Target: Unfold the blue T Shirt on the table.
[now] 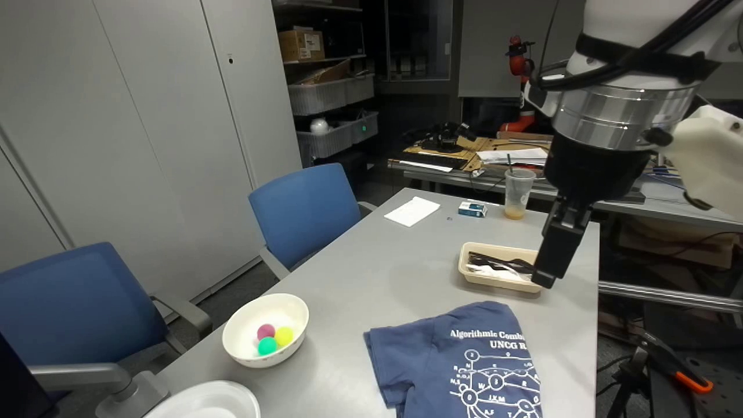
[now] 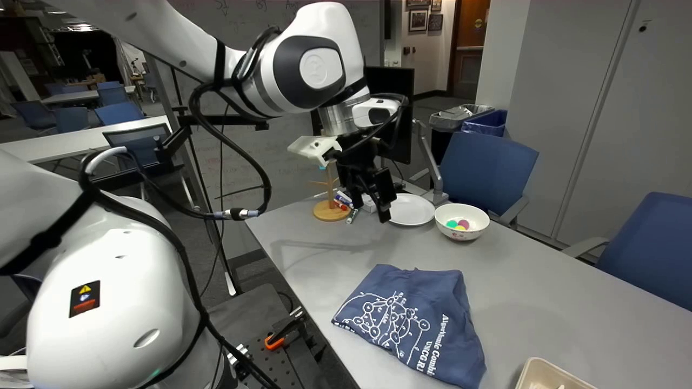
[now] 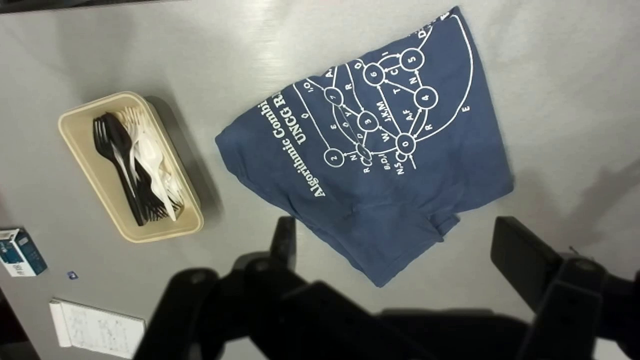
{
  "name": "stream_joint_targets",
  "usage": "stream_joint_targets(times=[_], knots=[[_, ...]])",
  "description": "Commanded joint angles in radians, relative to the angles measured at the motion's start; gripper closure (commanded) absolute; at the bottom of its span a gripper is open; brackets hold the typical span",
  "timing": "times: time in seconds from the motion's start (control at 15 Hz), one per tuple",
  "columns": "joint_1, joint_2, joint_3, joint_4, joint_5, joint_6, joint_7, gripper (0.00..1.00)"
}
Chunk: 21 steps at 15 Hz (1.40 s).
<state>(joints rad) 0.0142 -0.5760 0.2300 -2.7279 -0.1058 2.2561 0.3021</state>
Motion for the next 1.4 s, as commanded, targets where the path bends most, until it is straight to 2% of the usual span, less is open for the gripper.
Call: stream_joint_targets(times=[0.0,0.27,0.33,0.4,0.47,0.67,1.13,1.33], knots=[[0.027,0.005,-0.025,0.006,0.033,-0.015,-0.004,0.00],[0.035,0.008,-0.034,0.009,0.065,-0.028,-0.005,0.00],[-0.007,0.206,-0.008,0.186,0.042,-0.031,0.030,0.00],[-0.004,0.222,-0.009,0.206,0.049,-0.049,0.032,0.00],[0.016,0.061,-0.020,0.060,0.032,-0.007,0.014,0.00],[0.016,0.186,-0.025,0.166,0.031,-0.020,0.026,0.00],[0.016,0.224,-0.027,0.188,0.031,-0.020,0.027,0.00],[-0.005,0.338,-0.007,0.236,-0.025,0.019,0.075,0.00]])
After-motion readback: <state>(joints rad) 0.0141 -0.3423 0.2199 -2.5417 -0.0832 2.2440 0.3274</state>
